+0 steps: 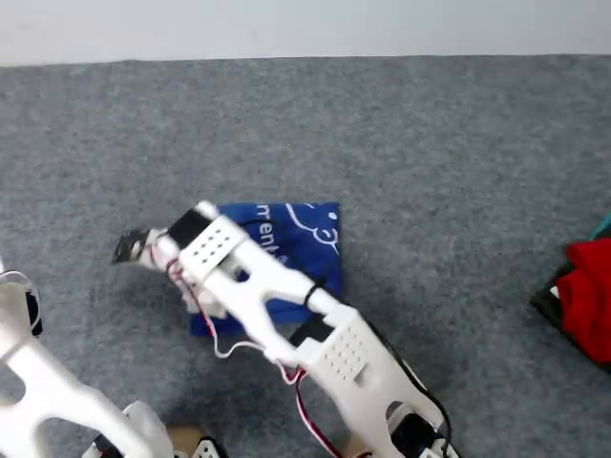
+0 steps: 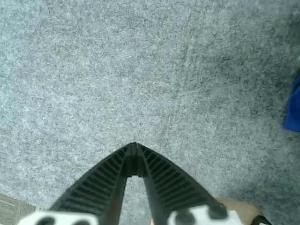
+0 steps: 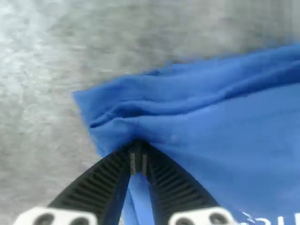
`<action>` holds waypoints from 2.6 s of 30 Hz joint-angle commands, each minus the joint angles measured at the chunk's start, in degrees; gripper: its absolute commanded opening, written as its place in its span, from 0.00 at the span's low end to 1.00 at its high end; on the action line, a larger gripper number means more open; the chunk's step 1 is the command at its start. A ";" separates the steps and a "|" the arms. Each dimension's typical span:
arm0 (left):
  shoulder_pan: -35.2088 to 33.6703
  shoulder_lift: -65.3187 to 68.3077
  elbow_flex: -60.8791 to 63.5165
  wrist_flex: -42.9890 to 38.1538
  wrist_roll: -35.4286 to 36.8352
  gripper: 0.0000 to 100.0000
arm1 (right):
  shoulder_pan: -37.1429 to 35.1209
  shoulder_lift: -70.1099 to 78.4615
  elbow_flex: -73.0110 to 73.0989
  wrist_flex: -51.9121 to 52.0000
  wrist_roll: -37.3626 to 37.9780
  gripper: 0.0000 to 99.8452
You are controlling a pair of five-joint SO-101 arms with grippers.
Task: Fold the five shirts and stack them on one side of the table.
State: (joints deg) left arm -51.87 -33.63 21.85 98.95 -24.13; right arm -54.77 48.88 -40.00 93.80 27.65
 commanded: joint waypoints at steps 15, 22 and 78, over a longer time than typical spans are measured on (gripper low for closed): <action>0.18 -1.58 -0.40 0.35 -0.18 0.00 | 3.65 -15.08 -0.88 4.53 0.44 0.01; 0.18 -1.58 -0.57 0.44 -0.18 0.00 | 15.43 -26.95 -0.79 5.85 -6.86 0.01; 24.09 11.78 -5.05 -12.22 8.70 0.02 | 24.04 -19.38 3.43 6.99 -32.18 0.01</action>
State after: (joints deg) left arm -28.22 -21.93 17.71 87.78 -15.87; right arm -27.87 33.58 -29.98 100.48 -4.88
